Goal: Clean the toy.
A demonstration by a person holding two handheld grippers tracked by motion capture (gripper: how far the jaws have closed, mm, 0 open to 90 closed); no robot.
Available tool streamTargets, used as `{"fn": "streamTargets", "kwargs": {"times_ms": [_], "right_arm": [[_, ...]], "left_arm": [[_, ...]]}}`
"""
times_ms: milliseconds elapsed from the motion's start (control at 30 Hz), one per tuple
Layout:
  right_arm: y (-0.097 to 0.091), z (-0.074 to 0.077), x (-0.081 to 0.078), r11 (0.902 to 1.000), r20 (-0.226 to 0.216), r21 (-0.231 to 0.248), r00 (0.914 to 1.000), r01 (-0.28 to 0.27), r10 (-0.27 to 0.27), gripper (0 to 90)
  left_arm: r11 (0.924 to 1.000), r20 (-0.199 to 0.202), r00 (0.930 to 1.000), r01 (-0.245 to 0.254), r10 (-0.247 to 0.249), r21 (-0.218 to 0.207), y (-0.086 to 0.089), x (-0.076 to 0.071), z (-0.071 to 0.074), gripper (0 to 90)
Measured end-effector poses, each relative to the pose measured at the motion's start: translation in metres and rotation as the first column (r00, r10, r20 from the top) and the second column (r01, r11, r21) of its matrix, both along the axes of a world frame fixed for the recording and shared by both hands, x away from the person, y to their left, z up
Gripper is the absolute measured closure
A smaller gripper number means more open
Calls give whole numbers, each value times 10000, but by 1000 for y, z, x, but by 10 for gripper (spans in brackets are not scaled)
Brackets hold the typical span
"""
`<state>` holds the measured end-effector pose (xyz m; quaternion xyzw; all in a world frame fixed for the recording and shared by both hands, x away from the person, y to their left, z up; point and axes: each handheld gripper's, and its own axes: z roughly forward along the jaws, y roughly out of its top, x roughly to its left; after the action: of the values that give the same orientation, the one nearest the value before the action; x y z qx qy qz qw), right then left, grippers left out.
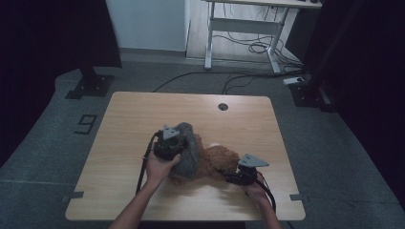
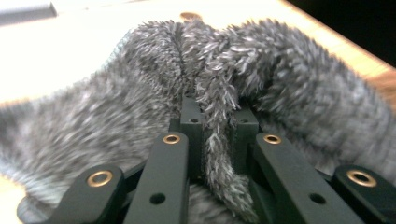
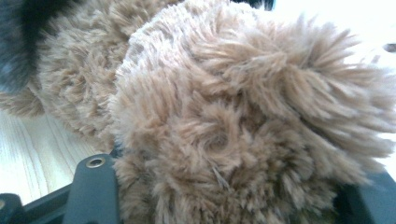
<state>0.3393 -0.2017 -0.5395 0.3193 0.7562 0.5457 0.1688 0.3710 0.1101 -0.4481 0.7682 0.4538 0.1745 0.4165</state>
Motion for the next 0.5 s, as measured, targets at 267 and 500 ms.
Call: {"fn": "streamTargets", "kwargs": {"times_ms": [267, 500], "right_arm": [[1, 0, 0, 10000, 88, -30, 10000, -45, 45, 356], [-1, -1, 0, 9999, 123, -100, 9999, -48, 50, 356]], "left_arm": [[9990, 23, 9994, 333, -334, 295, -4, 2, -1, 797], [9916, 249, 9917, 1250, -1259, 335, -54, -3, 8, 793]]}}
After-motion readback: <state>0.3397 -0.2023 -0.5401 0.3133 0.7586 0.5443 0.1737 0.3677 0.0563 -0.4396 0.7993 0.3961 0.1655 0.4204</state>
